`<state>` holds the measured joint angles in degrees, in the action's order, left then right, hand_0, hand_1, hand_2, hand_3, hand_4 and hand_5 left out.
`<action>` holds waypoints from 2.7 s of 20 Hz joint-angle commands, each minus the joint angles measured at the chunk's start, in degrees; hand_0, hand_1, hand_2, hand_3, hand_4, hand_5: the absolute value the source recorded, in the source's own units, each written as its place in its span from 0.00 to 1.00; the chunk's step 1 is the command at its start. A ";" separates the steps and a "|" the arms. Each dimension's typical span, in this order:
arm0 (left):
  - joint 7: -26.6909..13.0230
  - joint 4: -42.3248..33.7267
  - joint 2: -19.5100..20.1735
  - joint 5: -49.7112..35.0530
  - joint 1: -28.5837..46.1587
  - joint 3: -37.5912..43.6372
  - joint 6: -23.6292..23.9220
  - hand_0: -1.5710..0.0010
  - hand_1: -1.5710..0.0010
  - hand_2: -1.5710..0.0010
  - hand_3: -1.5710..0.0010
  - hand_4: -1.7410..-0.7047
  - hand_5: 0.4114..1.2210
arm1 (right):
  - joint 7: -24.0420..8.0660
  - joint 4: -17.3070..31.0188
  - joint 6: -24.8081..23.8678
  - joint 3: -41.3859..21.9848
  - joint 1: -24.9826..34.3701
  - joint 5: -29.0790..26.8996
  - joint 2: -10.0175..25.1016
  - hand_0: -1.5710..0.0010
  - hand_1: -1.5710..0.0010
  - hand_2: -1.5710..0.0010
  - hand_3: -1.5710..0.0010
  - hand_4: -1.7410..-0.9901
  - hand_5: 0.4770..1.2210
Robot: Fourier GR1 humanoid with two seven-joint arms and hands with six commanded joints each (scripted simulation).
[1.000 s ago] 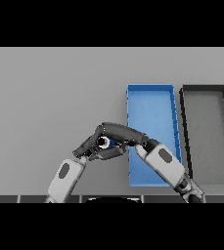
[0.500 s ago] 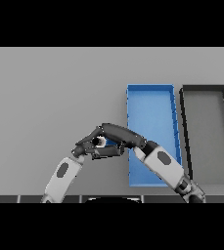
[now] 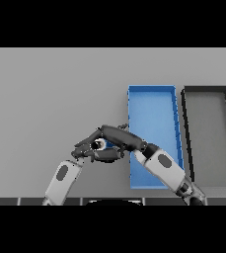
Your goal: Pick up the blue pipe and place it into the blue bin.
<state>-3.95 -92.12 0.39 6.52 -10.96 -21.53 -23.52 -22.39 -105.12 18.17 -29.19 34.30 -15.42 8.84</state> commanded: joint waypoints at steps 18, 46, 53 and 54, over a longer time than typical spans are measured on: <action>-2.23 -0.52 1.84 1.32 0.52 0.11 0.06 1.00 1.00 1.00 1.00 0.82 0.02 | -5.39 10.92 -12.57 22.15 28.08 -21.11 8.96 0.00 0.00 0.00 0.00 0.00 1.00; -1.89 -1.84 1.84 2.17 2.67 -1.22 0.56 1.00 1.00 1.00 1.00 0.83 0.01 | -12.51 15.11 -40.11 3.45 -7.03 -19.94 33.75 0.00 0.01 0.00 0.46 0.00 1.00; -2.67 -1.92 1.42 2.05 2.33 -1.50 0.43 1.00 1.00 1.00 1.00 0.83 0.02 | -12.35 19.79 -38.80 -15.41 1.58 -30.19 43.78 0.76 0.78 0.78 0.87 0.69 0.89; -2.61 -2.33 1.60 2.04 2.96 -1.58 0.47 1.00 1.00 1.00 1.00 0.83 0.02 | -12.23 20.24 -37.63 -18.82 4.19 -30.41 45.09 0.80 0.82 0.82 0.89 0.75 0.82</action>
<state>-6.52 -94.44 1.99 8.54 -7.98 -23.11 -23.06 -34.30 -84.92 -19.40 -47.97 38.60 -45.81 53.95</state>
